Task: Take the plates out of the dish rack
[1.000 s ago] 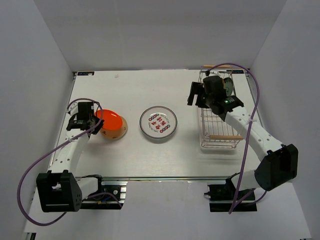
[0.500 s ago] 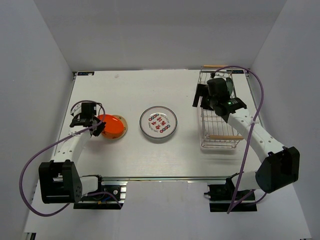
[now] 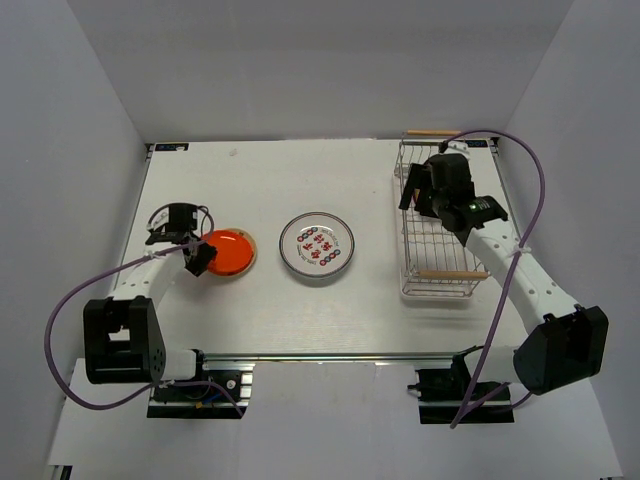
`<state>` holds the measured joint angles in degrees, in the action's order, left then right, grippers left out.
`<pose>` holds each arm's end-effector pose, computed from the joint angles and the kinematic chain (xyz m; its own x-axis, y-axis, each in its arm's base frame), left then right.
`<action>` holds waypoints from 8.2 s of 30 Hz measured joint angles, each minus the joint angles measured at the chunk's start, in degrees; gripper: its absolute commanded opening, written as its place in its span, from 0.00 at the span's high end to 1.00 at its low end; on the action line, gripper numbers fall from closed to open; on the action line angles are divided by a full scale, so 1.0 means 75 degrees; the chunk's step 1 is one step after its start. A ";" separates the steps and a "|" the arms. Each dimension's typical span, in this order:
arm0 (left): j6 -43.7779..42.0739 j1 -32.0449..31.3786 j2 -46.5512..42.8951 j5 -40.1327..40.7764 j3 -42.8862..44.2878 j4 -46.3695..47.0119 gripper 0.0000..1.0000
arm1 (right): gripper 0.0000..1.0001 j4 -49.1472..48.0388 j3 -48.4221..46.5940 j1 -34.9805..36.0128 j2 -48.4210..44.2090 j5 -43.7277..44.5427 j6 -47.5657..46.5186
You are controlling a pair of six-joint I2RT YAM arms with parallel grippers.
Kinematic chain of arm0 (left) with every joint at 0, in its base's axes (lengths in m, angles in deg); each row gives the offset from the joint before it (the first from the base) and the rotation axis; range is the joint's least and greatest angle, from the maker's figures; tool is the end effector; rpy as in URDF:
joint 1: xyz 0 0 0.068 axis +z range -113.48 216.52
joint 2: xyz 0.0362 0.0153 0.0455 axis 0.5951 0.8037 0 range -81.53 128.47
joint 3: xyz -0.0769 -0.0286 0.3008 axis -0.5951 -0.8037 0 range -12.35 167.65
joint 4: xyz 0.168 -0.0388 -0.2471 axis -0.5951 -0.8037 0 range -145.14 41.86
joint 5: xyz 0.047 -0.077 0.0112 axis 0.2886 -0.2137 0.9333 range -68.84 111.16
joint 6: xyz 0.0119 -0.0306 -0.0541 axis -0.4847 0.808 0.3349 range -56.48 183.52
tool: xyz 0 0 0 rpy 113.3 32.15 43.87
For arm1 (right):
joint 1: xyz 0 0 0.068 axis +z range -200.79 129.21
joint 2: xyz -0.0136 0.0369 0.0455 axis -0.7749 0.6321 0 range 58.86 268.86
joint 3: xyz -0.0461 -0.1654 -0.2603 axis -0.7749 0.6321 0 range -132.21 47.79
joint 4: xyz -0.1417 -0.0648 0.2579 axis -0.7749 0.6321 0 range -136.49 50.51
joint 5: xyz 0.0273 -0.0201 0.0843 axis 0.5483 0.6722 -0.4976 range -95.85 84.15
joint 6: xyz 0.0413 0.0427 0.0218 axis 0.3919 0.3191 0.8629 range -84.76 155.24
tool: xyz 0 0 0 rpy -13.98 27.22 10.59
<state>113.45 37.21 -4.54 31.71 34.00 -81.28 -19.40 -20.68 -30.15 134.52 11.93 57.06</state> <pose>0.2828 0.0123 0.2058 -0.5065 -0.7585 -0.4100 -0.7462 0.6239 -0.2322 0.3201 0.1047 0.3641 -0.5263 0.1799 -0.8311 0.1035 0.9837 0.1474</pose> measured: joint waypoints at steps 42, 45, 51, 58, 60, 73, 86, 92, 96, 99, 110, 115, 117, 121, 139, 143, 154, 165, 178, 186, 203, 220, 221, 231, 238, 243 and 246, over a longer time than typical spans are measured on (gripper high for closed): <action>-0.0886 -0.0023 -0.1603 -0.0522 0.1026 -0.0376 0.02 | 0.71 -0.0015 -0.3331 -0.1588 0.4538 0.0860 -0.1740; -0.0886 -0.0023 -0.1690 -0.0527 0.1023 -0.0370 0.02 | 0.80 -0.0015 -0.3346 -0.1649 0.4538 0.0848 -0.1731; -0.0912 -0.0023 -0.1990 -0.0702 0.0994 -0.0289 0.02 | 1.00 0.0012 -0.3413 -0.1597 0.4377 0.0761 -0.1827; -0.0994 -0.0023 -0.2136 -0.1157 0.0938 -0.0160 0.02 | 1.00 0.0309 -0.3383 -0.1649 0.3654 0.0839 -0.2087; -0.1052 -0.0023 -0.2139 -0.1408 0.0938 -0.0117 0.02 | 1.00 0.0376 -0.3337 -0.1652 0.3121 0.0842 -0.2142; -0.1950 -0.0169 -0.1469 -0.5776 0.0743 0.1827 0.02 | 1.00 -0.0230 -0.1285 -0.1658 -0.0530 -0.3008 -0.1667; -0.1888 -0.1215 -0.0860 -0.7396 0.0052 0.3456 0.02 | 1.00 -0.1227 0.0087 -0.0286 0.1061 -0.8070 -0.0519; -0.1891 -0.1696 -0.0487 -0.7280 0.0023 0.3512 0.16 | 1.00 -0.1279 -0.0026 0.0446 0.1687 -0.8393 -0.0291; -0.1932 -0.1877 -0.0452 -0.7111 0.0017 0.3506 0.48 | 1.00 -0.1370 -0.0201 0.0708 0.2055 -0.8521 -0.0140; -0.2011 -0.1955 -0.0452 -0.6953 0.0017 0.3456 0.56 | 1.00 -0.1445 -0.0315 0.0848 0.2270 -0.8562 -0.0041; -0.2422 -0.2078 -0.0624 -0.6545 0.0035 0.3179 1.00 | 0.79 -0.1413 -0.0673 0.1067 0.2725 -0.8518 0.0184; -0.2276 -0.2092 -0.0775 -0.5721 0.0055 0.2655 1.00 | 0.11 -0.1399 -0.0828 0.1064 0.2713 -0.8309 0.0192; -0.2028 -0.2017 -0.0970 -0.5024 0.0058 0.2282 1.00 | 0.11 -0.1343 -0.0871 0.1046 0.2629 -0.7822 0.0207; -0.1341 -0.1944 -0.1641 -0.3168 0.0058 0.1518 1.00 | 0.11 -0.0997 -0.0874 0.0906 0.2261 -0.6595 0.0259; 0.0423 -0.1306 -0.1693 0.1888 0.0286 -0.0801 1.00 | 0.11 -0.0493 0.0224 -0.0192 0.0058 -0.2789 0.0469; 0.0478 -0.1303 -0.1445 0.2075 0.0286 -0.0749 1.00 | 0.11 -0.0446 0.0274 -0.0393 0.0093 -0.2827 0.0466; 0.0592 -0.1300 -0.0729 0.2226 0.0286 -0.0702 0.69 | 0.11 -0.0434 0.0364 -0.0772 0.0096 -0.2958 0.0434; 0.0650 -0.1294 -0.0679 0.2320 0.0289 -0.0667 0.33 | 0.11 -0.0408 0.0364 -0.1139 0.0096 -0.2731 0.0373; -0.0338 -0.1335 -0.0446 0.1163 0.0921 -0.0283 0.02 | 0.11 0.0236 -0.0761 -0.1868 0.0953 -0.0423 -0.0256; -0.1285 -0.1405 -0.1122 -0.0286 0.1169 0.0670 0.02 | 0.14 0.0017 -0.1912 -0.2151 0.2512 0.0227 -0.1218; -0.1483 -0.1408 -0.0991 -0.0329 0.1201 0.0854 0.02 | 0.41 -0.0015 -0.3366 -0.2393 0.4109 0.0163 -0.1874; -0.1533 -0.1408 -0.1853 -0.0102 0.1198 0.0632 0.02 | 1.00 0.0536 -0.3940 -0.2492 0.4441 0.0405 -0.2591; -0.1542 -0.1408 -0.1955 -0.0102 0.1198 0.0629 0.02 | 1.00 0.0618 -0.4025 -0.2486 0.4465 0.0411 -0.2643; -0.1585 -0.1408 -0.2366 -0.0472 0.1201 0.0627 0.02 | 1.00 0.1163 -0.4325 -0.2451 0.3456 0.0420 -0.3075; -0.1766 -0.1408 -0.2186 -0.1941 0.1201 0.0822 0.02 | 1.00 0.1113 -0.3518 -0.2404 0.0927 -0.0816 -0.2879; -0.1903 -0.1408 -0.1915 -0.3372 0.1198 0.1311 0.02 | 1.00 0.0801 -0.2530 -0.2340 0.0038 -0.3110 -0.2270; -0.1929 -0.1422 -0.1813 -0.4176 0.1119 0.1792 0.02 | 1.00 0.0536 -0.1731 -0.2110 -0.0044 -0.4642 -0.1824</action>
<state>98.98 26.54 -18.14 0.38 42.39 -67.84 -15.38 -33.66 -45.97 134.19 -22.89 43.38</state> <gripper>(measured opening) 0.981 0.033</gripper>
